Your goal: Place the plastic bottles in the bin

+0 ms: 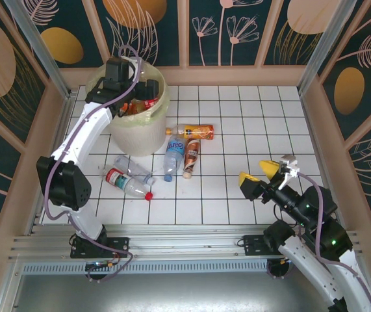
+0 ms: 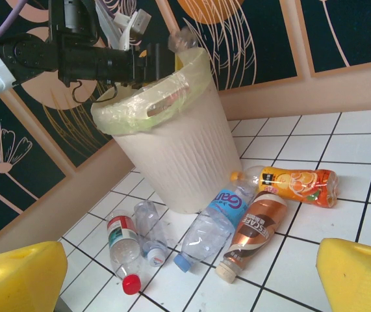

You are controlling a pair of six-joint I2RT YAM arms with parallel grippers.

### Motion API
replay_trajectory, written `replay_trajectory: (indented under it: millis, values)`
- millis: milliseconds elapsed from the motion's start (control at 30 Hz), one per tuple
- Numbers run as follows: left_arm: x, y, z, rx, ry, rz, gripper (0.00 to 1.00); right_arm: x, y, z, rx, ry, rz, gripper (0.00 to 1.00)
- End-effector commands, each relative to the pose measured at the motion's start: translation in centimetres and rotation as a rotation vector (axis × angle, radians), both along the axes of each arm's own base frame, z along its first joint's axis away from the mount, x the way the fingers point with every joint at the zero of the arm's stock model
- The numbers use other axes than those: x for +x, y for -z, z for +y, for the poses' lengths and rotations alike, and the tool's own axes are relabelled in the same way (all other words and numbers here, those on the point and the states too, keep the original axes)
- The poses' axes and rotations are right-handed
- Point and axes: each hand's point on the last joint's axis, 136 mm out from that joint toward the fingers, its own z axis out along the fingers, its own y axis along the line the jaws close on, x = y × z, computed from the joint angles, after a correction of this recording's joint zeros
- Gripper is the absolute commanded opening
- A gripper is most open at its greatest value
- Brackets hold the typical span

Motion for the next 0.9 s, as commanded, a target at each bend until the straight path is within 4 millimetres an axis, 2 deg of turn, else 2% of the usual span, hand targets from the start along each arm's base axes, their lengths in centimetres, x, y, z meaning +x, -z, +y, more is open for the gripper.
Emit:
replay_trajectory:
  millis: [0, 67, 133, 233, 400, 567, 733, 867]
  values:
    - [-0.7, -2.0, 0.7, -0.015, -0.016, -0.031, 0.85, 0.2, -0.1, 0.1, 0.002, 0.002, -0.012, 0.99]
    - [-0.8, -2.6, 0.6, -0.024, -0.015, -0.037, 0.87, 0.2, 0.0, 0.1, 0.001, 0.002, -0.012, 0.99]
    - [-1.8, -4.8, 0.7, -0.051, -0.008, -0.066, 0.88, 0.2, 0.0, 0.1, 0.001, 0.001, -0.013, 0.99]
    - [-3.0, -5.8, 0.6, -0.083, -0.006, -0.051, 0.91, 0.2, 0.0, 0.1, 0.001, 0.002, -0.013, 0.99]
    - [-6.6, -7.2, 1.0, -0.115, -0.012, -0.072, 0.99, 0.2, -0.2, 0.0, 0.006, 0.004, -0.018, 0.99]
    - [-11.1, -8.3, -0.6, -0.114, 0.039, -0.094, 0.99, 0.1, -0.1, 0.2, 0.005, -0.004, -0.016, 0.99]
    - [-15.0, -7.4, -2.8, -0.131, 0.075, -0.067, 0.99, 0.1, -0.3, 0.1, 0.006, -0.002, -0.02, 0.99]
    - [-17.1, -4.4, -3.9, -0.131, 0.079, -0.024, 0.99, 0.0, -0.3, 0.2, 0.007, -0.007, -0.019, 0.99]
